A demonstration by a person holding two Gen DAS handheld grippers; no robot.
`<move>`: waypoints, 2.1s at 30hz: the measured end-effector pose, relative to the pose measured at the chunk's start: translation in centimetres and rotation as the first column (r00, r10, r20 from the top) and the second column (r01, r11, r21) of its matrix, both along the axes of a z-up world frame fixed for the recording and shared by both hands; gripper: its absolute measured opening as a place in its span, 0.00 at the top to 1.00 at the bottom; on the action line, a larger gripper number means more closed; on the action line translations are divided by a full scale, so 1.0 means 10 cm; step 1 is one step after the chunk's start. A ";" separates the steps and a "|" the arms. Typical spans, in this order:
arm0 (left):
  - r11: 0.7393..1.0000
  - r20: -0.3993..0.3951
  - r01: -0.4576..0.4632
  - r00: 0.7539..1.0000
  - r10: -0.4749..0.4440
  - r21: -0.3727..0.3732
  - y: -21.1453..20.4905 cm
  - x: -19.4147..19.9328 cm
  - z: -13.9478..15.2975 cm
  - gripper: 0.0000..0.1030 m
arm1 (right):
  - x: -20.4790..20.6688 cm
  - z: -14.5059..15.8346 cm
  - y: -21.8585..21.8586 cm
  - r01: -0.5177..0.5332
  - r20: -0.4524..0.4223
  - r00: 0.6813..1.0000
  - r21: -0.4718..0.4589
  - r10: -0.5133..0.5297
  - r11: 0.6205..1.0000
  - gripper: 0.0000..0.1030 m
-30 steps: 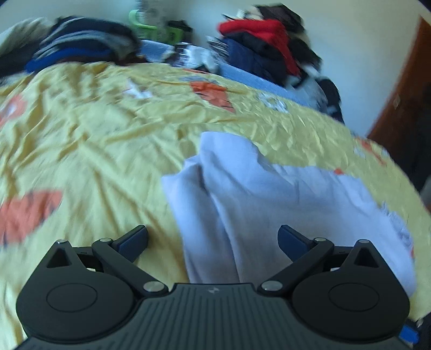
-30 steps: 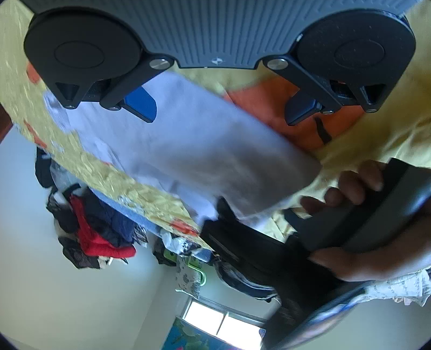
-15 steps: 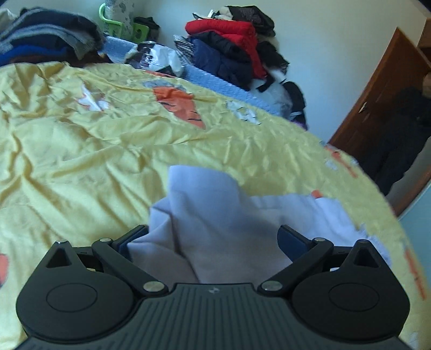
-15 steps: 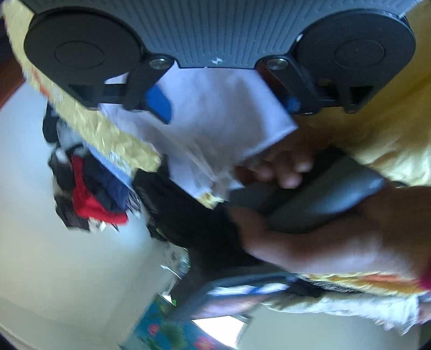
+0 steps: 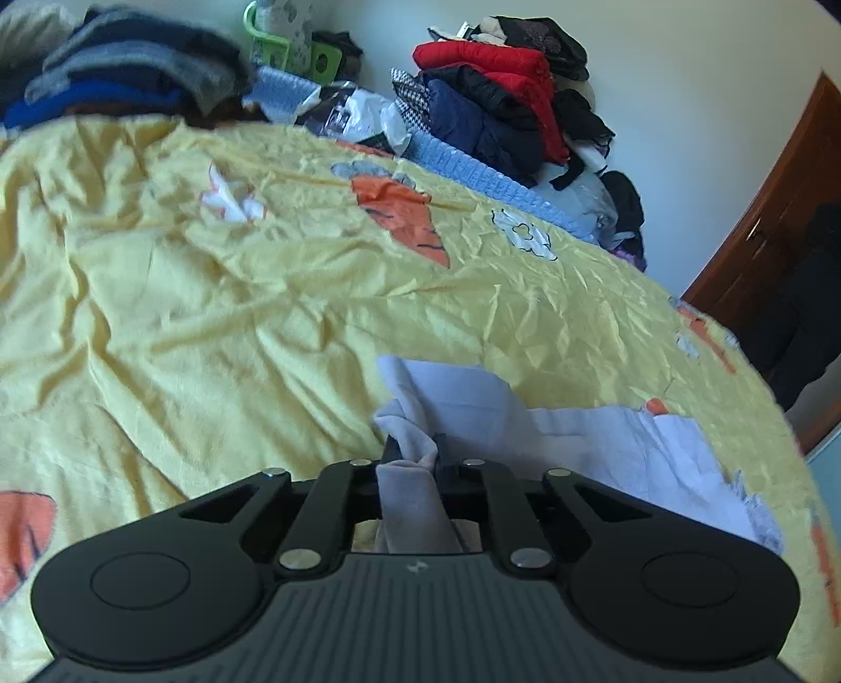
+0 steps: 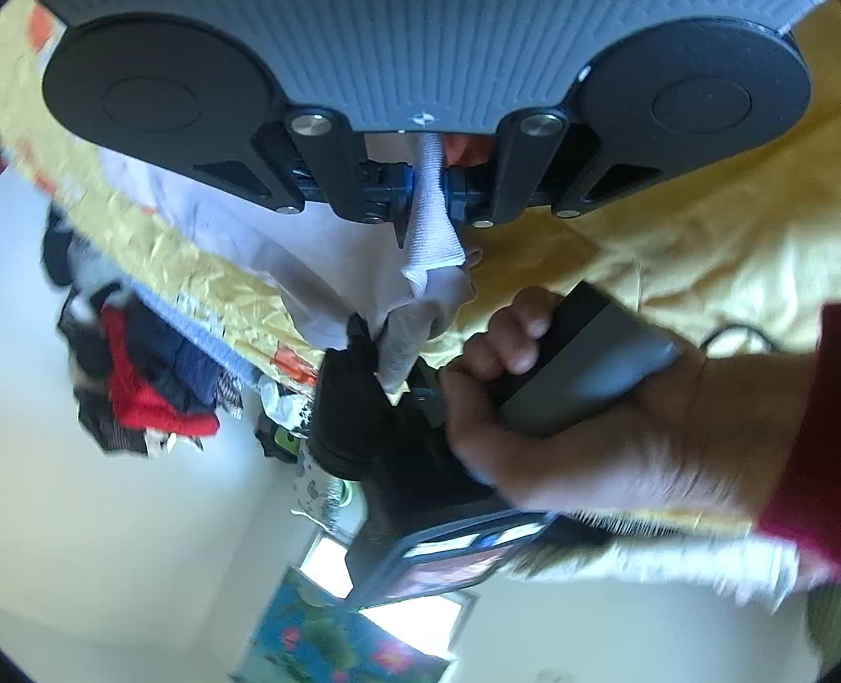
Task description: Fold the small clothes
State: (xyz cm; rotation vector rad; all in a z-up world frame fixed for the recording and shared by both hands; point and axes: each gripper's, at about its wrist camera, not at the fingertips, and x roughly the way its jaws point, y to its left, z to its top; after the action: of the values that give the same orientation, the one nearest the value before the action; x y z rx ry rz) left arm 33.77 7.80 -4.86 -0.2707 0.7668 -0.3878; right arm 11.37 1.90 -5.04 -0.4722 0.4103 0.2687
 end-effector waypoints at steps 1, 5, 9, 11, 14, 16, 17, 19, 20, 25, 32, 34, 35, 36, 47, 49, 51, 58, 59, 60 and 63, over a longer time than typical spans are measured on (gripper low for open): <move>1.000 0.012 -0.007 1.000 0.007 0.012 -0.04 -0.03 0.05 0.91 | -0.01 0.04 -0.07 0.005 -0.006 1.000 0.040 -0.005 0.999 0.91; 0.999 0.030 -0.051 0.998 0.051 0.008 -0.11 -0.11 0.23 0.91 | -0.09 0.15 -0.34 0.031 -0.001 1.000 0.175 -0.031 0.984 0.91; 0.996 0.054 -0.088 0.995 0.087 0.027 -0.26 -0.19 0.40 0.91 | -0.17 0.30 -0.64 0.063 -0.002 0.998 0.293 -0.065 0.954 0.91; 0.993 0.086 -0.097 0.992 0.092 0.063 -0.37 -0.24 0.48 0.91 | -0.22 0.34 -0.78 0.079 -0.012 0.997 0.351 -0.080 0.933 0.91; 0.988 0.137 -0.099 0.987 0.083 0.117 -0.56 -0.33 0.60 0.91 | -0.29 0.39 -0.99 0.109 -0.025 0.994 0.427 -0.108 0.898 0.91; 0.988 0.151 -0.096 0.985 0.077 0.124 -0.67 -0.37 0.67 0.91 | -0.34 0.43 -1.13 0.126 -0.031 0.991 0.474 -0.127 0.871 0.91; 0.988 0.154 -0.093 0.985 0.074 0.123 -0.71 -0.39 0.70 0.91 | -0.35 0.42 -1.16 0.134 -0.031 0.990 0.486 -0.136 0.864 0.91; 0.989 0.156 -0.087 0.985 0.068 0.120 -0.83 -0.41 0.76 0.91 | -0.39 0.45 -1.26 0.148 -0.026 0.987 0.506 -0.156 0.850 0.91; 0.990 0.157 -0.082 0.986 0.063 0.117 -0.88 -0.42 0.79 0.91 | -0.42 0.46 -1.32 0.154 -0.024 0.986 0.514 -0.165 0.844 0.91; 0.990 0.188 -0.052 0.982 0.027 0.132 -1.24 -0.48 0.88 0.91 | -0.49 0.52 -1.67 0.191 -0.031 0.977 0.570 -0.212 0.799 0.92; 0.985 0.202 -0.003 0.979 -0.032 0.172 -1.79 -0.49 0.84 0.91 | -0.50 0.46 -2.09 0.257 -0.066 0.959 0.614 -0.276 0.746 0.92; 0.984 0.196 0.011 0.979 -0.047 0.180 -1.94 -0.47 0.80 0.91 | -0.48 0.44 -2.18 0.273 -0.076 0.954 0.625 -0.291 0.731 0.92; 0.982 0.193 0.019 0.980 -0.055 0.187 -2.01 -0.46 0.78 0.91 | -0.48 0.42 -2.22 0.282 -0.079 0.950 0.628 -0.301 0.725 0.92; 0.981 0.188 0.026 0.980 -0.063 0.193 -2.08 -0.46 0.76 0.91 | -0.49 0.40 -2.27 0.292 -0.084 0.947 0.633 -0.310 0.717 0.92; 0.966 0.151 0.078 0.982 -0.117 0.245 -2.60 -0.43 0.47 0.91 | -0.43 0.15 -2.81 0.395 -0.200 0.907 0.710 -0.371 0.583 0.93; 0.965 0.146 0.090 0.981 -0.129 0.246 -2.65 -0.45 0.44 0.91 | -0.44 0.11 -2.87 0.403 -0.216 0.904 0.719 -0.370 0.566 0.94; 0.960 0.149 0.106 0.978 -0.148 0.259 -2.71 -0.47 0.43 0.91 | -0.47 0.08 -2.90 0.409 -0.228 0.901 0.727 -0.369 0.552 0.94; 0.958 0.144 0.123 0.976 -0.164 0.259 -2.83 -0.49 0.40 0.91 | -0.54 0.00 -2.98 0.424 -0.271 0.898 0.742 -0.346 0.520 0.95; 0.959 0.140 0.134 0.975 -0.172 0.252 -2.83 -0.48 0.40 0.91 | -0.55 -0.01 -2.97 0.424 -0.273 0.899 0.743 -0.344 0.518 0.95; 0.958 0.139 0.137 0.975 -0.176 0.250 -2.84 -0.48 0.39 0.90 | -0.55 -0.01 -2.98 0.425 -0.276 0.898 0.744 -0.343 0.516 0.95; 0.959 0.140 0.131 0.975 -0.170 0.249 -2.85 -0.49 0.40 0.88 | -0.59 -0.01 -2.97 0.426 -0.275 0.898 0.740 -0.345 0.520 0.95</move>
State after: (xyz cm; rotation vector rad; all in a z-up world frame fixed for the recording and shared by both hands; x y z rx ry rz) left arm 28.90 -20.70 -0.88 0.0461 0.6696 -0.4514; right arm 5.51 -27.81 -5.15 0.5324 0.4343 0.0097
